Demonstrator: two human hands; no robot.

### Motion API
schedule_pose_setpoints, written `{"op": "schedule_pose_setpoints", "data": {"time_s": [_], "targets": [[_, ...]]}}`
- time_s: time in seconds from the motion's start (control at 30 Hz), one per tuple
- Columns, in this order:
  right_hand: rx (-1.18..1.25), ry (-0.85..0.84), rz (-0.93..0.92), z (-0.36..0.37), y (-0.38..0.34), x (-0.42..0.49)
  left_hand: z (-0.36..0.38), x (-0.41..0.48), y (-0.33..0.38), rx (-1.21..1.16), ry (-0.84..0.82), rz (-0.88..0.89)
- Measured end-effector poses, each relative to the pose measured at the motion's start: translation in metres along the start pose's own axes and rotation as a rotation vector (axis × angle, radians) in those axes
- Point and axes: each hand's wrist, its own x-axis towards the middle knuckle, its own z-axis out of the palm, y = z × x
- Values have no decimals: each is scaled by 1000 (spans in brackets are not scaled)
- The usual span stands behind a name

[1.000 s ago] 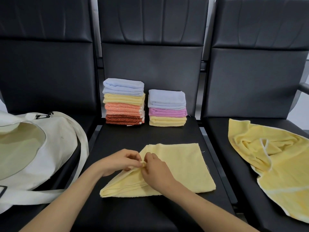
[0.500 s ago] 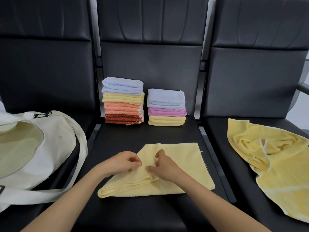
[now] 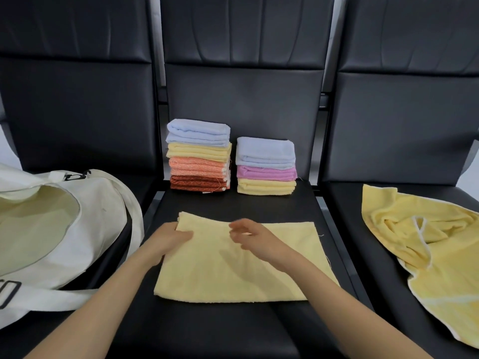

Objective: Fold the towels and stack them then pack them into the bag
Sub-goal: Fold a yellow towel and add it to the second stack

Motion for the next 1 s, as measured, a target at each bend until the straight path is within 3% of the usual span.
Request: {"op": "schedule_pose_setpoints", "data": {"time_s": [0.07,0.13,0.2,0.3,0.4,0.53,0.7,0.8,0.9,1.0], "targets": [[-545,-22,-43,-11,12,-2,-4,3,-3,40,24,-37],[-833,-132,-4,-19,22,-7,-8,1,-3,95,-17,-82],[-907,-242,112,-22,28,-13,-12,-2,-2,147,-92,-95],[-927,-277,174,-22,32,-16,-15,-6,1,190,-125,1],[-950,-280,166,-12,33,-13,-13,-11,7,-4,-99,118],[-938,-208,119,12,32,-3,-11,-18,20,-259,-112,148],[-764,-171,-52,40,17,-2,0,-32,42,-332,-86,226],[-530,25,-87,18,8,-6,13,-38,55,-367,-59,256],[-146,174,147,-31,11,-9,30,-39,70,-355,-60,246],[232,106,402,-66,27,-11,52,-35,83,-246,-118,216]]}}
